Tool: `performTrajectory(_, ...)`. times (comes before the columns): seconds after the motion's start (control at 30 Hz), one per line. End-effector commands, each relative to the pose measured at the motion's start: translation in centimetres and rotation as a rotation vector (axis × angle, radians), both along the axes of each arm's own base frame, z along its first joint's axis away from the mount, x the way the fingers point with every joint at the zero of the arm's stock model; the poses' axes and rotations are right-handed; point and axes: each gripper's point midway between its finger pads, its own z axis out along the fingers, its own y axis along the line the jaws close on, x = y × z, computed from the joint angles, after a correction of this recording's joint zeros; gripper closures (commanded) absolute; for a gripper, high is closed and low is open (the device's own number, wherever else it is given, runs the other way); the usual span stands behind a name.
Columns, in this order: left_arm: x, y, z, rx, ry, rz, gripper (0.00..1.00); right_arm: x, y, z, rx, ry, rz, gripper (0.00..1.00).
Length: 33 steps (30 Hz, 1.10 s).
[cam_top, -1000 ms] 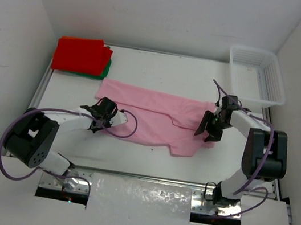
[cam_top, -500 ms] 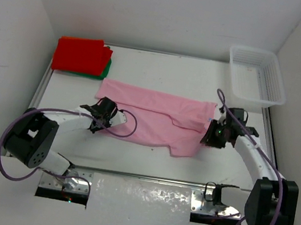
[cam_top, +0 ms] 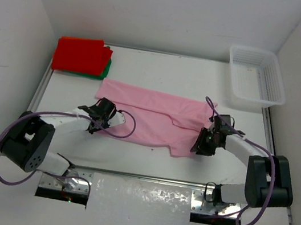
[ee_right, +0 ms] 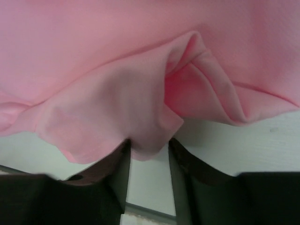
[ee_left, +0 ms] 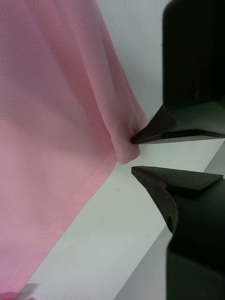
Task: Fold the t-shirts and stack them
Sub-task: Grap the side of the flattened tshirt closest away from the robot with both arms
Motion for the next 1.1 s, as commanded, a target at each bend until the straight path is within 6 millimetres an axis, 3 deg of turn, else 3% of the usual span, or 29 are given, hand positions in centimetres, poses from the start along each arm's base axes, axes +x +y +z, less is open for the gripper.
performTrajectory(0.0, 0.9, -0.1, 0.7, -0.016, -0.065, 0.02, 0.76, 1.2, 0.6, -0.7, 0.027, -0.05, -0.03, 0.68)
performTrajectory(0.03, 1.0, -0.2, 0.7, -0.021, -0.072, 0.021, 0.8, 1.0, 0.9, -0.9, 0.05, -0.047, -0.026, 0.78)
performTrajectory(0.17, 1.3, -0.4, 0.9, -0.045, -0.073, 0.025, 1.0, 0.5, 0.6, -0.6, 0.041, -0.049, -0.046, 1.0)
performTrajectory(0.4, -1.0, -0.7, 1.3, -0.081, 0.01, -0.001, 1.0, -1.2, 0.0, 1.4, 0.018, -0.078, -0.041, 1.0)
performTrajectory(0.63, -3.2, -0.4, 2.7, -0.105, 0.039, -0.021, 1.0, -5.2, -0.4, 2.8, 0.01, -0.05, -0.021, 1.0)
performTrajectory(0.87, -3.1, -1.6, 2.7, -0.182, 0.036, 0.002, 1.0, -4.3, 0.2, 4.4, 0.061, -0.125, -0.074, 1.0)
performTrajectory(0.93, -2.5, -1.8, 3.5, -0.184, 0.016, -0.002, 1.0, -4.6, 0.9, 4.5, 0.1, -0.101, -0.056, 1.0)
performTrajectory(1.07, 0.1, -3.2, 6.3, -0.236, -0.049, -0.013, 1.0, -2.6, 0.7, 6.0, 0.072, -0.138, -0.034, 1.0)
